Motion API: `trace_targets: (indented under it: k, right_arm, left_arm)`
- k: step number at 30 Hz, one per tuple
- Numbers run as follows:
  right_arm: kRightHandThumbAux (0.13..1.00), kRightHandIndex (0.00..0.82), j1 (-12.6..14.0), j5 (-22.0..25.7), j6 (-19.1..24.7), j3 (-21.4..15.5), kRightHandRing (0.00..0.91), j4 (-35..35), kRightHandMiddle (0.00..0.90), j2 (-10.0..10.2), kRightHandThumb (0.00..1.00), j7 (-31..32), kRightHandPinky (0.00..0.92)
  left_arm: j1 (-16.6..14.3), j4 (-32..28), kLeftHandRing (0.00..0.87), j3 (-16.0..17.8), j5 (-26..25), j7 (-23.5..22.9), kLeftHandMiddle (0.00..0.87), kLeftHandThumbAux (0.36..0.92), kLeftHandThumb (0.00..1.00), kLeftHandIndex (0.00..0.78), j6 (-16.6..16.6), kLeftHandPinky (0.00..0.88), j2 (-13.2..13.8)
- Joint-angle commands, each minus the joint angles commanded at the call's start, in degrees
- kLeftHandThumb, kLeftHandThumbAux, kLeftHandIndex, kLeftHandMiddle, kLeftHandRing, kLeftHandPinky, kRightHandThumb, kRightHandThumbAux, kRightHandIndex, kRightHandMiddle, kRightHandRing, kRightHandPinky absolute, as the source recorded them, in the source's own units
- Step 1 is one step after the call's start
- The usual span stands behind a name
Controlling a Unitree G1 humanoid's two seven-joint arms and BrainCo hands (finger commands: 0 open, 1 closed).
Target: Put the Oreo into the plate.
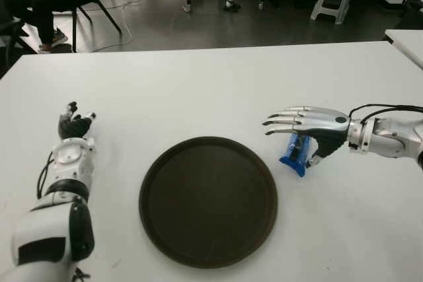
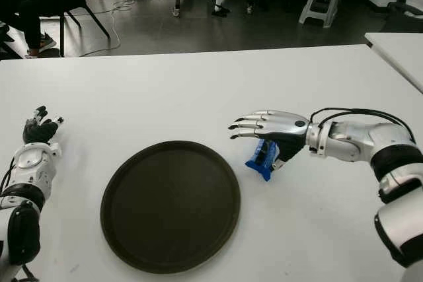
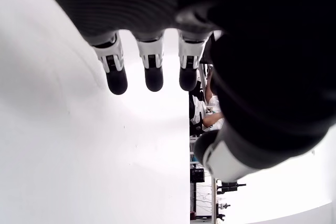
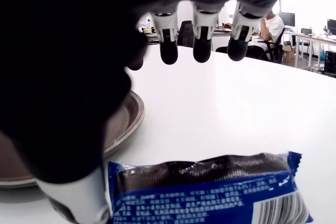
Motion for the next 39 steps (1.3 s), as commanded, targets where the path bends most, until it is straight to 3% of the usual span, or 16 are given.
trace_targets:
  k: [12, 24, 39]
  right_arm:
    - [0.849, 0.0, -0.46, -1.39, 0.67, 0.26, 0.0, 0.63, 0.0, -0.31, 0.0, -0.32, 0.0]
    - [0.862, 0.0, -0.42, -6.07, 3.17, 1.73, 0.0, 0.07, 0.0, -1.24, 0.0, -6.6, 0.0]
    - [0.856, 0.0, -0.06, -4.99, 2.6, 1.87, 0.0, 1.28, 0.0, -1.29, 0.0, -5.03, 0.0]
  left_arm:
    - [-0.01, 0.02, 0.014, -0.01, 0.03, 0.11, 0.004, 0.822, 0.0, 0.0, 0.22, 0.051, 0.03]
    - [-0.08, -0.04, 0.016, 0.25, -0.15, 0.05, 0.004, 0.824, 0.0, 0.0, 0.31, 0.06, -0.04]
    - [0.03, -0.06, 0.013, 0.69, -0.37, -0.43, 0.001, 0.837, 0.0, 0.0, -0.18, 0.051, -0.07]
